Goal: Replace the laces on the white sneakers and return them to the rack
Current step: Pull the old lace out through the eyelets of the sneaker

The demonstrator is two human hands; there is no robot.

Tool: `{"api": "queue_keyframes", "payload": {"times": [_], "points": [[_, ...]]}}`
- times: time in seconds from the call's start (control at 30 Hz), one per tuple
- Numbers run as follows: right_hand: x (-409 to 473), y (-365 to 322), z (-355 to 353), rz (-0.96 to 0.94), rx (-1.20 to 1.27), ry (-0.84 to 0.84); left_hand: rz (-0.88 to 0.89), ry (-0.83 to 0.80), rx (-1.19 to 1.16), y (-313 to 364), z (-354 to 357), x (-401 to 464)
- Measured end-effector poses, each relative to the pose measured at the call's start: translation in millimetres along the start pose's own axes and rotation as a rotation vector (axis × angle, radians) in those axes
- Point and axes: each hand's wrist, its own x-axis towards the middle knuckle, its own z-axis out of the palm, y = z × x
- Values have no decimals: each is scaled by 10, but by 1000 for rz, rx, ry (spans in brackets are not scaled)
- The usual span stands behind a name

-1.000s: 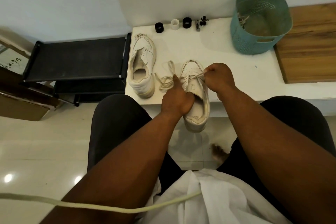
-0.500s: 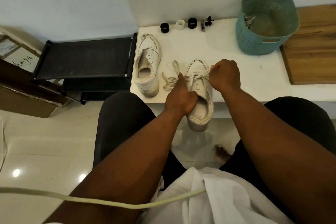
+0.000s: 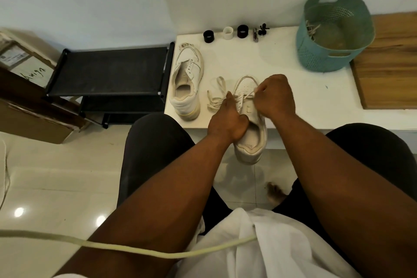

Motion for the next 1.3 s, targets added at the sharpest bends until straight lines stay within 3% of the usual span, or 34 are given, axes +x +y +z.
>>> {"api": "queue_keyframes", "payload": {"times": [0.13,0.27,0.37,0.43,0.53,0.63,0.73,0.8,0.87,0.97,1.07,1.2,1.3], "points": [[100,151,-161,173,93,151,-26,-10,-1,27,-11,-13],[-22,95,-67,35,92,-18,-29,-18,0,37,-17,-7],[-98,12,66,-78,-61,-182,-6,-6,-12,31,-5,-9],[-95,-11,94,-77,-116,-200,4,-2,-17,24,-4,-14],[-35,-17,13,-65,-86,-53,-16,-9,-13,27,-18,-18],[57,47,-165,149,11,120,-29,-12,-9,37,-25,-18],[83,144,-259,290,56,157,-25,-12,-9,41,-20,-16],[39,128,-210,223,76,112,-25,-11,-10,43,-19,-17],[-49,63,-107,111,79,-36,-17,-8,-13,46,-13,-17],[-122,-52,26,0,-75,-168,5,-8,-29,47,-25,-29],[-82,-63,26,-17,-162,-151,10,-6,-49,42,-42,-50],[71,58,-198,75,-172,19,-23,-12,-70,68,-54,-69],[31,66,-171,-5,-64,-73,-14,-10,-55,85,-56,-70]]}}
